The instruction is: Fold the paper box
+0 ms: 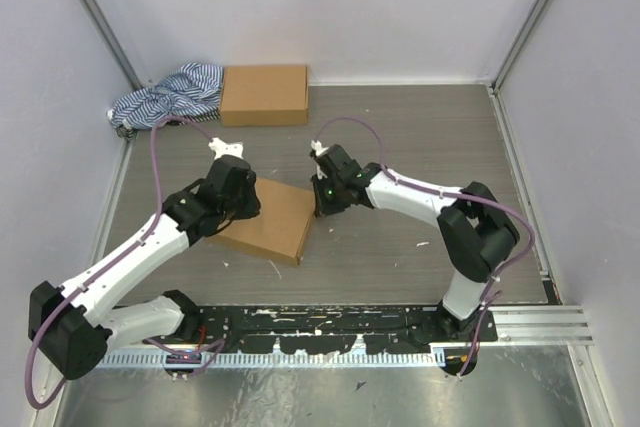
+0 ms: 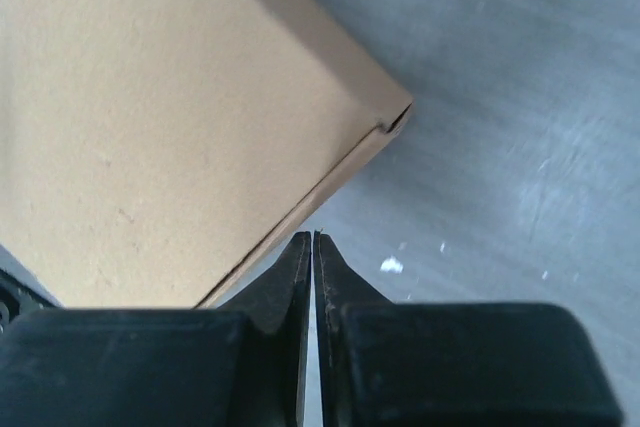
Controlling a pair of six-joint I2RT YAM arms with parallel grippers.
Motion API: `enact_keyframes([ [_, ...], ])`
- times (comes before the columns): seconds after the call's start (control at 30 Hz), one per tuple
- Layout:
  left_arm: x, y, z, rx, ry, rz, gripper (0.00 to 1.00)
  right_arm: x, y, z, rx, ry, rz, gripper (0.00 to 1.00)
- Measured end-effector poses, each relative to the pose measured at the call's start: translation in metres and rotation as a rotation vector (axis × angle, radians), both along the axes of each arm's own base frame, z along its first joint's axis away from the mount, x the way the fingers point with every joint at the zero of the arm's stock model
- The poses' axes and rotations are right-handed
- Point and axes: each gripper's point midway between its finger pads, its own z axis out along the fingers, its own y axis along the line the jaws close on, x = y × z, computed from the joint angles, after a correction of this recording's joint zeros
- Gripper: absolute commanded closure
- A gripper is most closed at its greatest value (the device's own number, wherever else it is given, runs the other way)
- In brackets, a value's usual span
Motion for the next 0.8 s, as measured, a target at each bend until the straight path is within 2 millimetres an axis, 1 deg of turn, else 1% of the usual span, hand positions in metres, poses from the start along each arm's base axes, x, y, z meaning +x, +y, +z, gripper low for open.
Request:
enact_keyframes([
  [0.07, -0.003, 0.007, 0.001, 0.015, -0.008, 0.013, 0.70, 0.018, 0.003, 0.001, 0.013, -0.019, -0.020, 0.90],
  [0.17, -0.007, 0.015, 0.001, 0.022, -0.026, 0.028, 0.70, 0.039, 0.000, 0.002, 0.027, -0.043, -0.046, 0.90],
  [0.2, -0.009, 0.017, 0.001, 0.021, -0.030, 0.030, 0.70, 0.045, -0.004, 0.003, 0.031, -0.051, -0.058, 0.90],
  [0.23, -0.011, 0.019, 0.000, 0.019, -0.033, 0.031, 0.69, 0.051, -0.007, 0.005, 0.035, -0.062, -0.070, 0.86],
  [0.27, -0.013, 0.020, -0.001, 0.016, -0.036, 0.030, 0.69, 0.058, -0.011, 0.008, 0.037, -0.081, -0.087, 0.77],
  [0.3, -0.015, 0.022, -0.002, 0.014, -0.038, 0.030, 0.69, 0.064, -0.017, 0.013, 0.038, -0.109, -0.106, 0.61],
  [0.33, -0.017, 0.023, -0.003, 0.009, -0.041, 0.029, 0.68, 0.069, -0.025, 0.020, 0.039, -0.145, -0.126, 0.39],
  [0.37, -0.019, 0.024, -0.004, 0.003, -0.045, 0.026, 0.65, 0.071, -0.033, 0.027, 0.042, -0.180, -0.147, 0.34],
  [0.4, -0.021, 0.024, -0.006, -0.001, -0.047, 0.025, 0.61, 0.070, -0.044, 0.038, 0.043, -0.221, -0.170, 0.28],
  [0.43, -0.022, 0.024, -0.008, -0.010, -0.052, 0.019, 0.55, 0.068, -0.055, 0.051, 0.044, -0.272, -0.186, 0.25],
  [0.47, -0.024, 0.023, -0.010, -0.017, -0.054, 0.013, 0.50, 0.064, -0.065, 0.067, 0.050, -0.322, -0.202, 0.24],
  [0.57, -0.028, 0.017, -0.016, -0.044, -0.050, -0.026, 0.40, 0.058, -0.088, 0.120, 0.078, -0.477, -0.262, 0.23],
  [0.6, -0.029, 0.016, -0.017, -0.049, -0.049, -0.036, 0.36, 0.059, -0.094, 0.133, 0.083, -0.517, -0.286, 0.23],
  [0.63, -0.029, 0.013, -0.018, -0.059, -0.048, -0.049, 0.32, 0.059, -0.099, 0.142, 0.084, -0.543, -0.305, 0.23],
  [0.67, -0.030, 0.010, -0.018, -0.067, -0.048, -0.061, 0.28, 0.058, -0.105, 0.148, 0.077, -0.562, -0.326, 0.21],
  [0.7, -0.030, 0.008, -0.018, -0.076, -0.051, -0.073, 0.24, 0.056, -0.110, 0.149, 0.067, -0.571, -0.341, 0.19],
  [0.73, -0.030, 0.005, -0.017, -0.087, -0.053, -0.083, 0.16, 0.054, -0.114, 0.146, 0.056, -0.573, -0.349, 0.18],
  [0.77, -0.030, 0.004, -0.017, -0.092, -0.055, -0.091, 0.14, 0.051, -0.118, 0.140, 0.045, -0.568, -0.353, 0.17],
  [0.8, -0.030, 0.002, -0.016, -0.099, -0.057, -0.099, 0.13, 0.046, -0.123, 0.131, 0.028, -0.557, -0.355, 0.15],
])
